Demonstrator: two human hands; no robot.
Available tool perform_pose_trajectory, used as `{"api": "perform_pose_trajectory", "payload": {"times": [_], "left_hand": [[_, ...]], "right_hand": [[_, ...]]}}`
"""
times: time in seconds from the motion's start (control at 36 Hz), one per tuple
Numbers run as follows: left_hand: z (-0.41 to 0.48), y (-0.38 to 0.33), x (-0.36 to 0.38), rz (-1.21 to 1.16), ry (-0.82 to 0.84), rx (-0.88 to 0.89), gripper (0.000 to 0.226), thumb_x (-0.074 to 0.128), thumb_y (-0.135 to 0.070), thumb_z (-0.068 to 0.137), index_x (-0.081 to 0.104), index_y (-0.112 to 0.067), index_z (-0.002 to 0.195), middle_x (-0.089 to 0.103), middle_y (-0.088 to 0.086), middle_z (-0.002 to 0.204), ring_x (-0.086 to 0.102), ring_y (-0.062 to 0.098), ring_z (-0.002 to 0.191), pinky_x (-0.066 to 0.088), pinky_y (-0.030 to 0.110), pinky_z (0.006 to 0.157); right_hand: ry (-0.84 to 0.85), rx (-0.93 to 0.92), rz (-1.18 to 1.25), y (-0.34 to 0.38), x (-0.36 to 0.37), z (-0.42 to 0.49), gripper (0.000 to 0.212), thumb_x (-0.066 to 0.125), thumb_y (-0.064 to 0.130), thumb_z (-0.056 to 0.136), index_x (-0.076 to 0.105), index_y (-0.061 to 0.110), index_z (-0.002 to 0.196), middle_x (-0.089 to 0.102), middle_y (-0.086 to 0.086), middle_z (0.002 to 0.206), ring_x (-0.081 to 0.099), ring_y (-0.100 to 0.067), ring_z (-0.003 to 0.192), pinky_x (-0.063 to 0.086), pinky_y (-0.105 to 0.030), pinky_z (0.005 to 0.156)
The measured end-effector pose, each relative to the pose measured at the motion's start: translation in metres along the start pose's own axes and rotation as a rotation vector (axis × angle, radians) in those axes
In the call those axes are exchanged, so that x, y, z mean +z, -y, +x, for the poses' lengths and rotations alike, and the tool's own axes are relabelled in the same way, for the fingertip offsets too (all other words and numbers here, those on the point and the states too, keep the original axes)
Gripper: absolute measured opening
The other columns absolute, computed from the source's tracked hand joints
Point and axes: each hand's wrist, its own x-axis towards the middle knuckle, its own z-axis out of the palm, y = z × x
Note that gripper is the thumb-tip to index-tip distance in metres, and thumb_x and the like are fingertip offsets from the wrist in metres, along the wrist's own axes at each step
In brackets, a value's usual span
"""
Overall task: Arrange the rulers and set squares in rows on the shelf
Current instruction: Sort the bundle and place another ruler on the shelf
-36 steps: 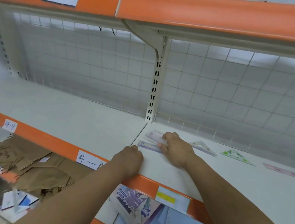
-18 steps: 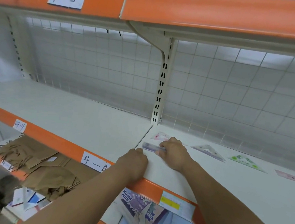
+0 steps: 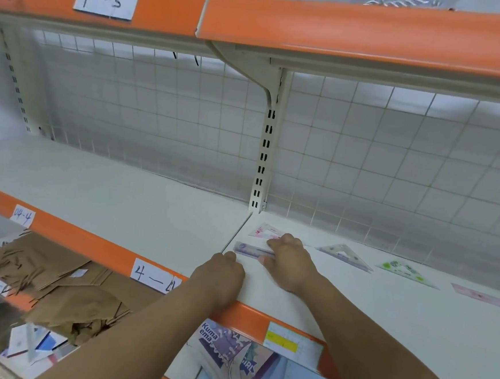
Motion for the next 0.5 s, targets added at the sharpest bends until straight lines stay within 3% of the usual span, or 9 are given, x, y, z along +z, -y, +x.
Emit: {"api": "perform_pose_trajectory", "payload": {"times": [0.22, 0.5], "left_hand": [[-0.004, -0.001, -0.003, 0.006, -0.02, 0.012, 0.035, 0.036, -0.004, 0.094, 0.055, -0.004, 0.122, 0.043, 0.014, 0.124, 0.046, 0.031, 0.114, 0.046, 0.039, 0.095], [-0.014, -0.001, -0.007, 0.008, -0.08, 0.015, 0.038, 0.039, -0.003, 0.091, 0.057, -0.011, 0.124, 0.049, 0.009, 0.122, 0.049, 0.026, 0.116, 0.047, 0.036, 0.092]], "right_hand": [[-0.086, 0.037, 0.015, -0.003, -0.005, -0.019, 0.037, 0.043, 0.034, 0.098, 0.056, 0.014, 0.125, 0.047, -0.013, 0.123, 0.04, -0.03, 0.119, 0.04, -0.036, 0.097], [-0.045, 0.097, -0.023, -0.011, -0.015, -0.058, 0.034, 0.044, 0.036, 0.097, 0.057, 0.011, 0.117, 0.05, -0.012, 0.117, 0.047, -0.03, 0.114, 0.044, -0.036, 0.09]]}}
